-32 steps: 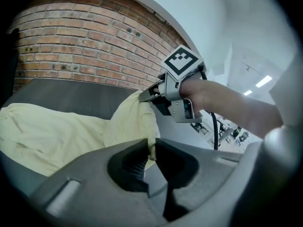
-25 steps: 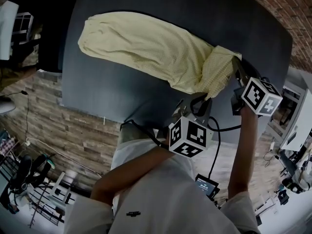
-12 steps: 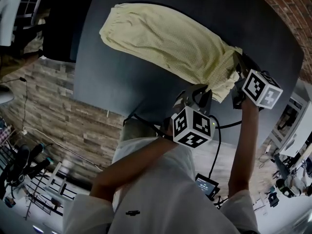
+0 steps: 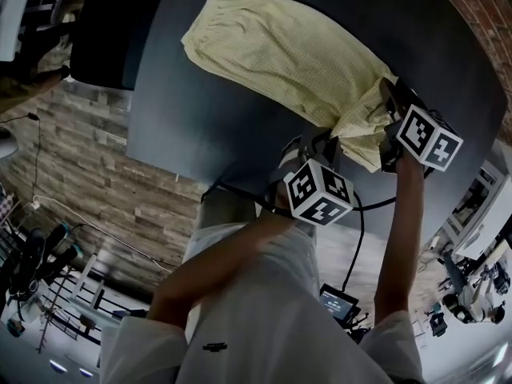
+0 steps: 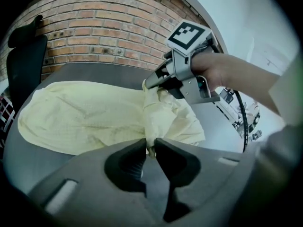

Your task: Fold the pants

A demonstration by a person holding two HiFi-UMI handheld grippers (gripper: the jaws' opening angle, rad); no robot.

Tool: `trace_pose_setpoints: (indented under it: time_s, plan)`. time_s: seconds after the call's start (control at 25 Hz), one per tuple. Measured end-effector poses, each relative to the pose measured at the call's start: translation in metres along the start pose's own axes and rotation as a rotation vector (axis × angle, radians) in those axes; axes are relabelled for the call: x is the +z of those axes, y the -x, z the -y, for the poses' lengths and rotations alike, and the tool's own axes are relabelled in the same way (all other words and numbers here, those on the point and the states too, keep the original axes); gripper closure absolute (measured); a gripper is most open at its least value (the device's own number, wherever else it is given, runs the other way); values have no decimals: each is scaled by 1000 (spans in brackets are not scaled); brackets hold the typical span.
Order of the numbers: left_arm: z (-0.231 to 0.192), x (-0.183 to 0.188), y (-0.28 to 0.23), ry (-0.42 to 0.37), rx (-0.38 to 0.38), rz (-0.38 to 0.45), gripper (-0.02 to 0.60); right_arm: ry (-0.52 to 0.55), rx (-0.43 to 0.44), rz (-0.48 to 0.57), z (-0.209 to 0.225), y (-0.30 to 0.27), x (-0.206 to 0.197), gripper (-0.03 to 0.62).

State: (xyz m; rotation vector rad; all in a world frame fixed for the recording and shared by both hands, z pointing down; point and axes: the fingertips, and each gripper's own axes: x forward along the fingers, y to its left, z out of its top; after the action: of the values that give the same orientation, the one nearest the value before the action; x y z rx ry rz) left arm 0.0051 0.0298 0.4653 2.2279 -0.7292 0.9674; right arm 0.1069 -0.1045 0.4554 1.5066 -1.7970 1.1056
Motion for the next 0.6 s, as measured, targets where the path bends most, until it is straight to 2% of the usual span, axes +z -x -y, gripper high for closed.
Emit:
trace_pose_setpoints:
  time_s: [0.16,0.36,0.6]
  plan:
    - [-14,-9,4,-27,24,-19,479,-16,5,37,-10,1,10,421]
    - [-21,-13,12,-58,38,-18,479,-41,31,91,-23,10,19,422]
    - [-13,-7,27,-94,71,23,479,-42,29,131,-19,25,14,439]
